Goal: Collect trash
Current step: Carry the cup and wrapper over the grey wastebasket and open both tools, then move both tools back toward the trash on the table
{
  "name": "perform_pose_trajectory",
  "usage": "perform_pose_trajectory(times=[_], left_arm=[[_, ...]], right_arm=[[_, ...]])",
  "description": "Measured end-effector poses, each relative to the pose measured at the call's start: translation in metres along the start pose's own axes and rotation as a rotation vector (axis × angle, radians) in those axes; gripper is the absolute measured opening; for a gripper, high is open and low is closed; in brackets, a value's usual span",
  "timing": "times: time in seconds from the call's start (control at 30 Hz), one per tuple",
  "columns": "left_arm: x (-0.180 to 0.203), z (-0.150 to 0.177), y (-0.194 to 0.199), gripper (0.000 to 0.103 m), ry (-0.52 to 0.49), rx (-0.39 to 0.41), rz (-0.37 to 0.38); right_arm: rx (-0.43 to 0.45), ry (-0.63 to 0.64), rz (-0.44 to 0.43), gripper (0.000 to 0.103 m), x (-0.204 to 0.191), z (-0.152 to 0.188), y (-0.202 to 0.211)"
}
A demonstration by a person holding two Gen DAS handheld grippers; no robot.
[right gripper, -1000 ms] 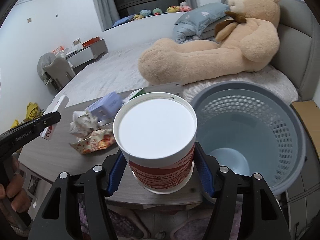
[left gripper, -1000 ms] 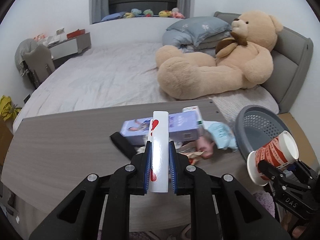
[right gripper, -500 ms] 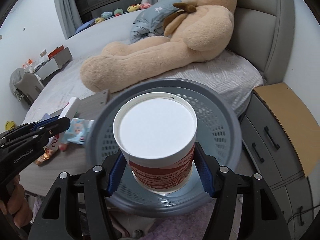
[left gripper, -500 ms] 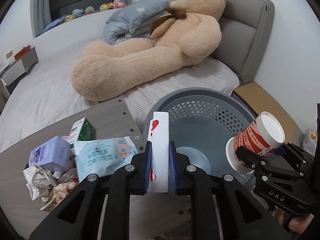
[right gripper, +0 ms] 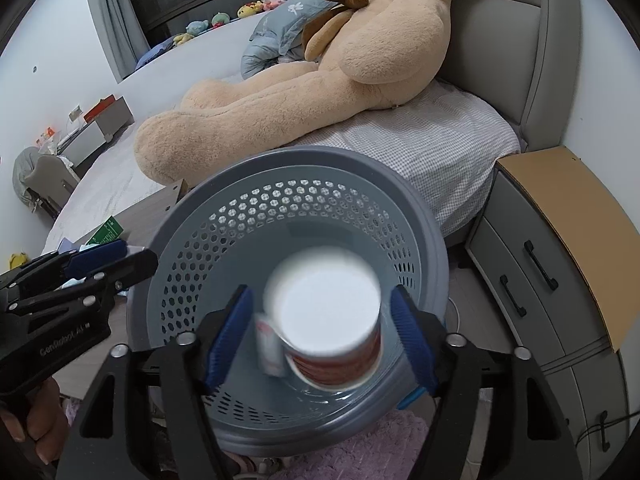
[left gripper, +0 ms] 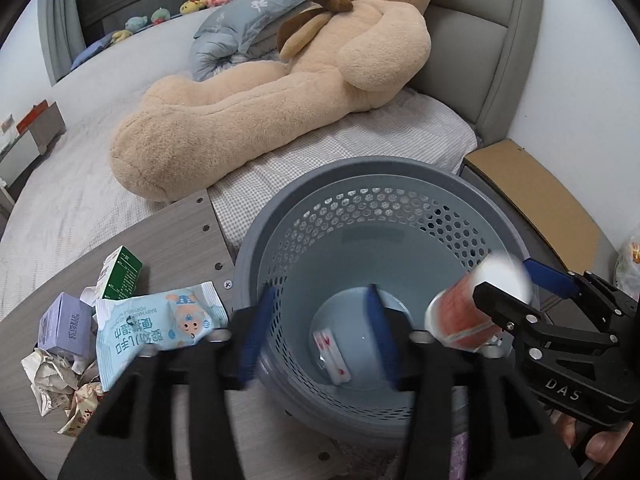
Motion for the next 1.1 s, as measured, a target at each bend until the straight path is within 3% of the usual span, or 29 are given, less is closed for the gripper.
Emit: perform_pose_trajectory(times=[0.07,0.47,1.1], left_arm=[[-0.002,-0.001,0.005,0.079,0.009,0.027,-0.015],[-0.003,0.0,0.002,0.085,0.013,0.017,-0.049],[-0.025,0.002,0.028,0.093,0.073,0.066,-0.071]], right_arm=[[0.004,-0.004,0.002,0.073,0.003,-0.002,-0.001],[0.006,-0.029,0.01,0.073,0.01,0.003,0.001],[0.031,-0.01,0.007,0.073,-0.007,0.002,0.013]])
Point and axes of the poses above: each gripper's, at about its wrist camera, not at the fingertips, and y roughly against the way its jaws point, x to its right, z to its underside, the point moved 1 cm from there along -y, roughly the way its jaws point, and after that the axes turned 6 degrees about x, right-handed, at the moved point
